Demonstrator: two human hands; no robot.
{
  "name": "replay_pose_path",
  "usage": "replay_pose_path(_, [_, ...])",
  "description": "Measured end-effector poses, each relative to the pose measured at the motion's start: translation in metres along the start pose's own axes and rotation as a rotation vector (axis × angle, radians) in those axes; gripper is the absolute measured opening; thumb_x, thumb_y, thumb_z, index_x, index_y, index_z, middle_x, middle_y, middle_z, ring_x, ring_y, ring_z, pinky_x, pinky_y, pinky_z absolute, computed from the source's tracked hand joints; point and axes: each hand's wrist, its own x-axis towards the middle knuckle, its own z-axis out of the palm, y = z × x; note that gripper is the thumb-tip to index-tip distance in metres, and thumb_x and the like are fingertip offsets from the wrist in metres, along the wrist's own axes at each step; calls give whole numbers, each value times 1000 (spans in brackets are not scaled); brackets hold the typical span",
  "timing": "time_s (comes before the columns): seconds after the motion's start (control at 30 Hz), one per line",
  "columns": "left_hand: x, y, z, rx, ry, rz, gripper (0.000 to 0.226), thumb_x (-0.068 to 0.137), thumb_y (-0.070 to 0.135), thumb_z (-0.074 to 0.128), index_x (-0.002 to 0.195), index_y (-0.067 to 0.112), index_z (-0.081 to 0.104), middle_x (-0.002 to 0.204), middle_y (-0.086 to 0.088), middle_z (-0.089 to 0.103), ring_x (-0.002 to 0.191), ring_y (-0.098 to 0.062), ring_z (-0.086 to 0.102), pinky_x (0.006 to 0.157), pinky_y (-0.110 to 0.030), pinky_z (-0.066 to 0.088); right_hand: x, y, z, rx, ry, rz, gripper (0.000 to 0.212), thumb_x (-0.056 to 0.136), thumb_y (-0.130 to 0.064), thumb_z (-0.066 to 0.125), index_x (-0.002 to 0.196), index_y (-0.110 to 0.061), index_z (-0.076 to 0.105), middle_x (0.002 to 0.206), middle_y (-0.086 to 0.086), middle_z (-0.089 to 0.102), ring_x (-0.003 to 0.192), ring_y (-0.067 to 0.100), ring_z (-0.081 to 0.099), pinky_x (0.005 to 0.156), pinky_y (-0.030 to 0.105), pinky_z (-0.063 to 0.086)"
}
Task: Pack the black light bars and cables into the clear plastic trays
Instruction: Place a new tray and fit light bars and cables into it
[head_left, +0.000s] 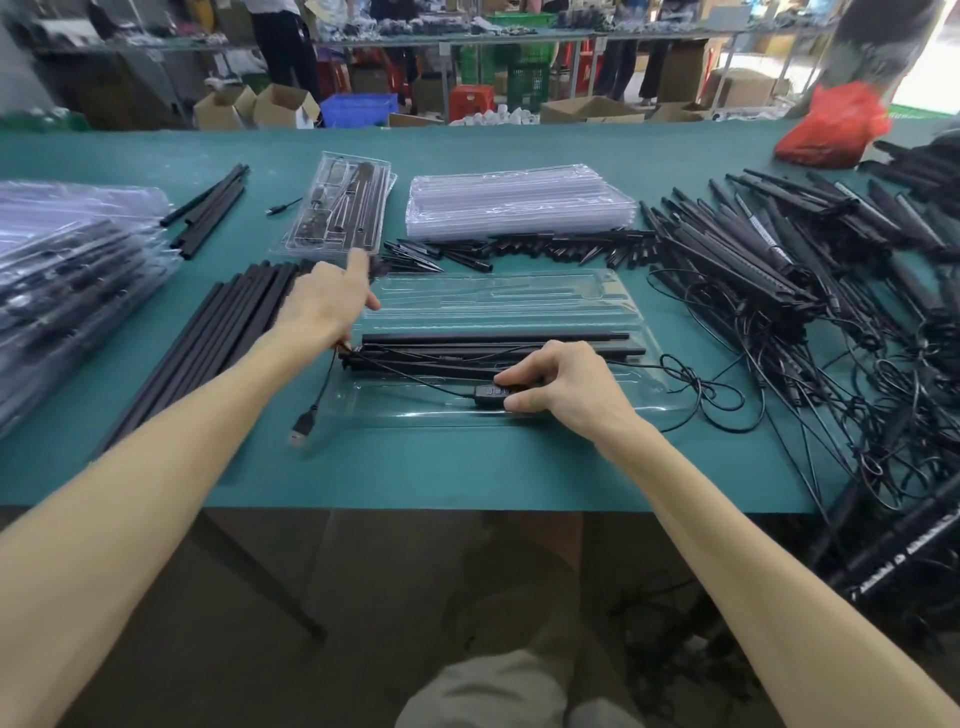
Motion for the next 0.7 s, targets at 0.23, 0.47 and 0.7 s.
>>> replay_pose_path(0.23, [-3, -1, 7, 306, 8, 70, 79, 101, 62, 20, 103, -2, 65, 112, -28, 63, 101, -43, 61, 98, -50, 47, 0, 2, 0, -22, -19, -16, 24, 74, -11, 87, 95, -22, 82, 83, -13, 63, 72, -15, 56, 63, 1, 40])
replay_pose_path(0.47, [-50, 26, 33, 236, 142, 826, 12, 97, 17, 62, 98, 8, 68, 99, -8, 60, 92, -21, 54, 89, -35, 44, 0, 2, 1, -49, -18, -21, 20, 75, -16, 88, 94, -21, 82, 79, -13, 60, 68, -14, 54, 61, 2, 38])
replay_pose_path(0.7, [-74, 51, 61, 244, -387, 642, 7, 94, 23, 67, 97, 18, 72, 93, 4, 70, 90, -17, 65, 84, -35, 53, 0, -3, -2, -30, -61, 13, 18, 74, -10, 86, 84, -23, 80, 72, -12, 65, 60, -8, 57, 57, 5, 41])
